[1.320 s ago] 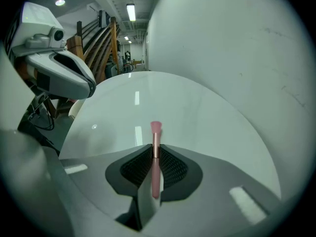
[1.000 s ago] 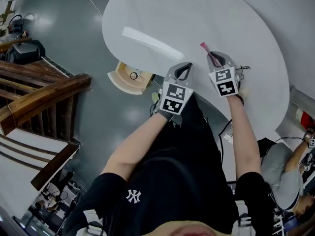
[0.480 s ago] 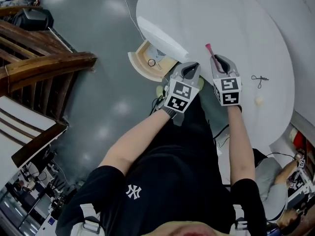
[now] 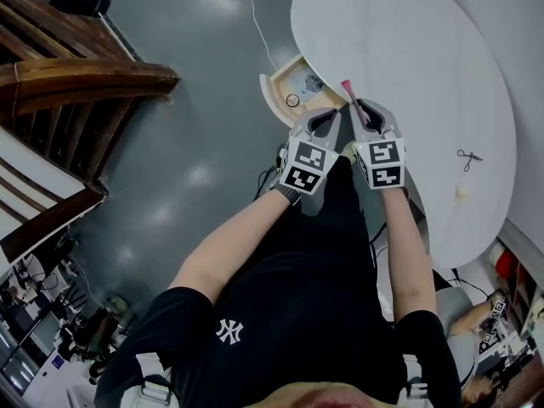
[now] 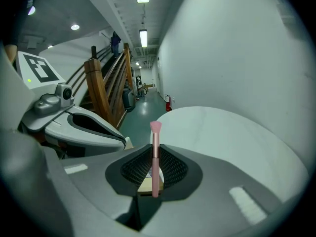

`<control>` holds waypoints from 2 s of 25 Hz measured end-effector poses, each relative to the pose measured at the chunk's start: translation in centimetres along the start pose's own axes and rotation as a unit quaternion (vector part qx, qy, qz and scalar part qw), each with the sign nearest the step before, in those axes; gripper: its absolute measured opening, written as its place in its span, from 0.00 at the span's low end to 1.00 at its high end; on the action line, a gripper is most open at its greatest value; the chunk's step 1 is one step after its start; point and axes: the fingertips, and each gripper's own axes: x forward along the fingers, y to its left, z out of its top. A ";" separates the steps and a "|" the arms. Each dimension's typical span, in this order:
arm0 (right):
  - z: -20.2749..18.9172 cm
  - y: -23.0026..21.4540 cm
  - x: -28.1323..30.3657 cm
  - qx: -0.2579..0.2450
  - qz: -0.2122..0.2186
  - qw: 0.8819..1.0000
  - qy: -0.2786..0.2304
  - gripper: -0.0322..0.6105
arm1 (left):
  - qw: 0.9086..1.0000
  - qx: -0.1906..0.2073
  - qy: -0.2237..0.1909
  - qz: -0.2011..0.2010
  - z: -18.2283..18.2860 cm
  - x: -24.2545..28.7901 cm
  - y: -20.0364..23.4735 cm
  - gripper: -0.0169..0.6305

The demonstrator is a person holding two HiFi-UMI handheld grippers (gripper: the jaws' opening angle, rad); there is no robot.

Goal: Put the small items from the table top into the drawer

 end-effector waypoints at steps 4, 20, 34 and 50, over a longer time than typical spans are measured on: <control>0.5 3.3 2.1 -0.011 0.016 1.000 0.003 0.15 | 1.000 -0.006 0.000 0.014 -1.6 -1.6 2.9 0.03; -4.5 7.7 10.6 0.007 0.011 0.999 0.052 0.15 | 1.000 -0.001 0.027 0.010 -6.5 -0.9 9.6 0.03; -9.0 7.3 16.6 0.002 0.002 0.996 0.088 0.16 | 0.999 0.009 0.030 -0.014 -8.3 2.0 11.3 0.03; -6.5 8.1 11.9 0.013 -0.012 0.998 0.067 0.17 | 0.999 0.026 0.025 -0.035 -5.7 0.2 9.4 0.03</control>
